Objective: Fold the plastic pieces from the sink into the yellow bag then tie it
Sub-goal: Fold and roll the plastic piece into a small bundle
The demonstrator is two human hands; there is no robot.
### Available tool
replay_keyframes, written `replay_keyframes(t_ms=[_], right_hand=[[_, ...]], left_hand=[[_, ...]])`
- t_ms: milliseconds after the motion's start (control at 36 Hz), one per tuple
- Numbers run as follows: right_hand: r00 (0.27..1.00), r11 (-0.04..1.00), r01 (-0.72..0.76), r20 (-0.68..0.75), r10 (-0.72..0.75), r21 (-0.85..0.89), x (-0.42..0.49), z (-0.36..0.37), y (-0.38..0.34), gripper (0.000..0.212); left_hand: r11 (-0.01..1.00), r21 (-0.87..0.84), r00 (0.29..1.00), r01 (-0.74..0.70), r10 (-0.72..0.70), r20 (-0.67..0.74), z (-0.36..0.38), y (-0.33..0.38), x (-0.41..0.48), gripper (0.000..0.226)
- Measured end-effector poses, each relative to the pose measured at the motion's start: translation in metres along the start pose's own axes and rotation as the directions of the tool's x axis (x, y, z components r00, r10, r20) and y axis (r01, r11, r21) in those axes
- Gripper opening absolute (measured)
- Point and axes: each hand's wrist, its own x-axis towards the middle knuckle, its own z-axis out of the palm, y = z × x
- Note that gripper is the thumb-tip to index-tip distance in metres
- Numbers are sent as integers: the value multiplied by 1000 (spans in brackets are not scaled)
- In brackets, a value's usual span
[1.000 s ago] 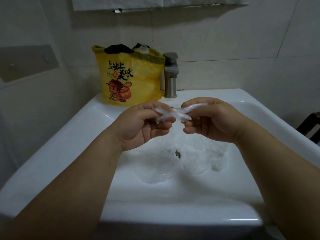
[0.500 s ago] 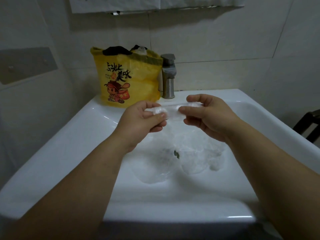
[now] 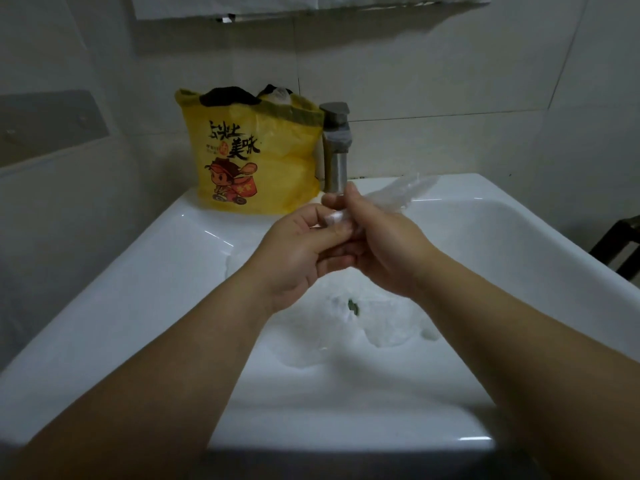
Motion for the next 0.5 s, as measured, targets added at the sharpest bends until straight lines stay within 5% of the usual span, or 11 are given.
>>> replay_keyframes(t_ms=[194, 306, 500], right_hand=[[998, 998, 48, -53, -46, 37, -2, -15, -13, 42], [996, 997, 39, -77, -34, 68, -3, -24, -22, 21], [998, 999, -21, -56, 23, 35, -10, -34, -30, 12]], left_hand=[[1000, -26, 996, 0, -2, -94, -5, 4, 0, 13], [1000, 8, 991, -6, 7, -134, -11, 8, -2, 13], [999, 25, 979, 29, -24, -204, -25, 12, -2, 12]])
